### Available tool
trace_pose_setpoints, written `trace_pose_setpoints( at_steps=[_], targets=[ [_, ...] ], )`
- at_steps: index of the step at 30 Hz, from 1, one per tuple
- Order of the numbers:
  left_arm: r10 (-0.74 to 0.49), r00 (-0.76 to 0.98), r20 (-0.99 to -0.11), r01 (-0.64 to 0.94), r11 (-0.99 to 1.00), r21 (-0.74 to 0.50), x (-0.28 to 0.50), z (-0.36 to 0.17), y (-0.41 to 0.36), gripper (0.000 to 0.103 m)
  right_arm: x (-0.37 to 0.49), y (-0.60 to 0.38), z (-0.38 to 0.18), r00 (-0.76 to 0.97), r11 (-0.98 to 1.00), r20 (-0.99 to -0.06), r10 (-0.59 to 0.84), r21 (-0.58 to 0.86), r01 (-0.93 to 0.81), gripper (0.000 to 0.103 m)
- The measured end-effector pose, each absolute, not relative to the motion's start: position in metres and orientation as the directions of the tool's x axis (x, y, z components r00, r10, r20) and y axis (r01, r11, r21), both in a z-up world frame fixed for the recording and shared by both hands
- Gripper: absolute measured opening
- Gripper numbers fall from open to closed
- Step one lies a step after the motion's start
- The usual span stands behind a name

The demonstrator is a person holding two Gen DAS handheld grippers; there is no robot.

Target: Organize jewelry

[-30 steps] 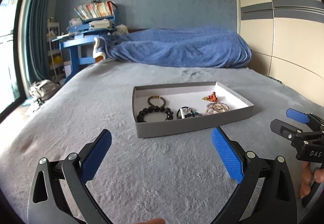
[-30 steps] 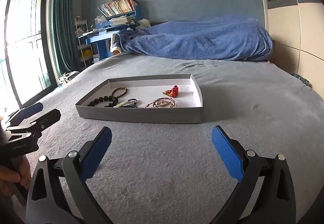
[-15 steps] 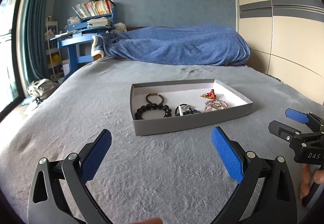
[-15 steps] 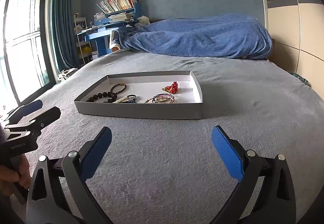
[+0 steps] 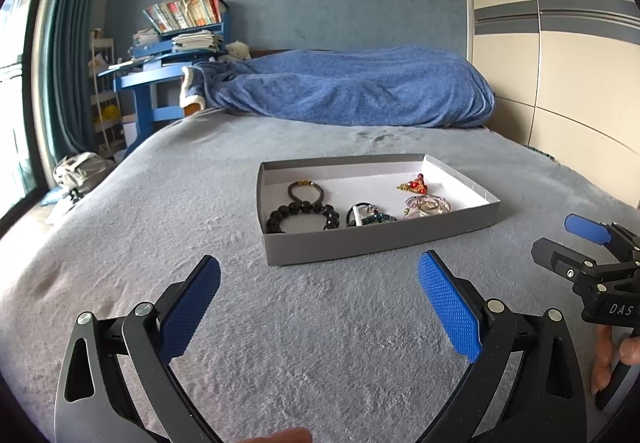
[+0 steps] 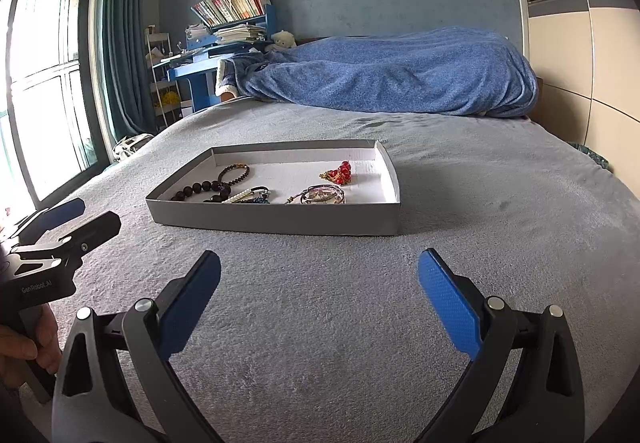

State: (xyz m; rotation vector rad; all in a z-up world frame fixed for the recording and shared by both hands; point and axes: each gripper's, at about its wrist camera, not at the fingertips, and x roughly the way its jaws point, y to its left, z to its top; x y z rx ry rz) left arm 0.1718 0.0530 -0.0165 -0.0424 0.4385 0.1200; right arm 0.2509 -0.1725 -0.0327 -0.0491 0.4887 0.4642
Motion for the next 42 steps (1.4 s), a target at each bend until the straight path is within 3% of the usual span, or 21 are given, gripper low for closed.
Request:
trace_pose_setpoints(
  at_steps=[42],
  targets=[
    [0.102, 0.893, -0.438, -0.118, 0.993, -0.011, 0.1747, -0.0234, 0.0529, 0.098, 0.2516, -0.1740, -0.0333, 0.781, 0.895, -0.464, 0.418, 0.065, -0.441, 0.098]
  ],
)
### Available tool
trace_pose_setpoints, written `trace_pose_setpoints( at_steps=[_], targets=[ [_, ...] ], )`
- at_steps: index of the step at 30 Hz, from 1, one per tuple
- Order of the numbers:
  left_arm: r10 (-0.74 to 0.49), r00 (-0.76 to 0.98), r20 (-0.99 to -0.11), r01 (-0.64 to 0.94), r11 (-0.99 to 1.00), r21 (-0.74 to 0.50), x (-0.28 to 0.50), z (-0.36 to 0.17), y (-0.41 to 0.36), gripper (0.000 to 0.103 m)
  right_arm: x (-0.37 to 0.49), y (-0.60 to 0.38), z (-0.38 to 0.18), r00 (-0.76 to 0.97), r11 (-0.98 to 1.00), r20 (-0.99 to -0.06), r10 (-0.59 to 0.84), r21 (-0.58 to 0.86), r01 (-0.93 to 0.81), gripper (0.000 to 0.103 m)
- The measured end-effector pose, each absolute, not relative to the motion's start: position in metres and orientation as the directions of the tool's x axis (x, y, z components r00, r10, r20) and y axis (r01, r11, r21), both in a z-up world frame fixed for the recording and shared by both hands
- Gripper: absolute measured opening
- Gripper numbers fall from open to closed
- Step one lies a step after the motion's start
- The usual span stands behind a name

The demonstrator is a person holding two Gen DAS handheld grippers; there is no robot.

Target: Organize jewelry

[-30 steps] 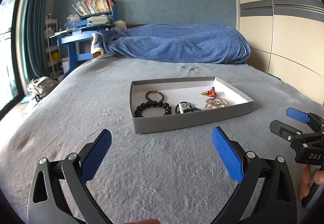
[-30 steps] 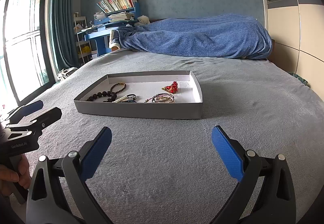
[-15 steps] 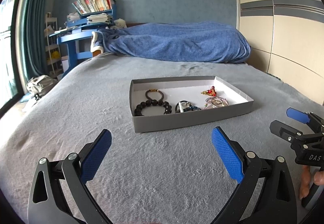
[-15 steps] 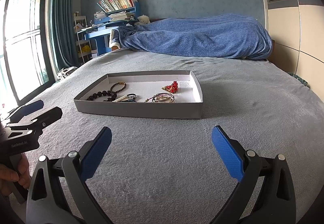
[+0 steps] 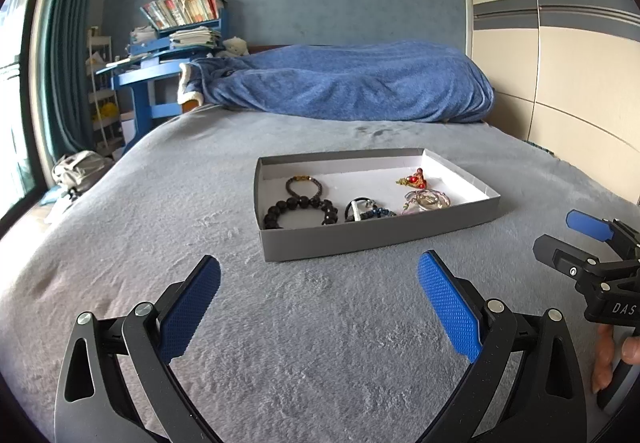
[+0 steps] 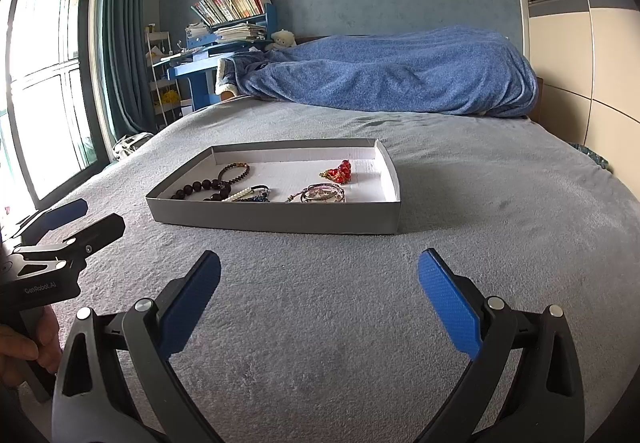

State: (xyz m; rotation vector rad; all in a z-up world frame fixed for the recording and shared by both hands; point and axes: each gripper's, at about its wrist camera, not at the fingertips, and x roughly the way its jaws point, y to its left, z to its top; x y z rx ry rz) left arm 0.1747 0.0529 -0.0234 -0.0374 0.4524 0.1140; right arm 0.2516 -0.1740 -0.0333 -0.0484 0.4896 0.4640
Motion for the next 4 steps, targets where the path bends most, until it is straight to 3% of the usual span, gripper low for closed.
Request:
trace_pose_setpoints(
  at_steps=[4],
  targets=[
    [0.099, 0.892, -0.442, -0.116, 0.993, -0.011, 0.1751, -0.0234, 0.0528, 0.098, 0.2517, -0.1735, -0.0334, 0.780, 0.895, -0.465, 0.418, 0.064, -0.441, 0.098]
  ],
)
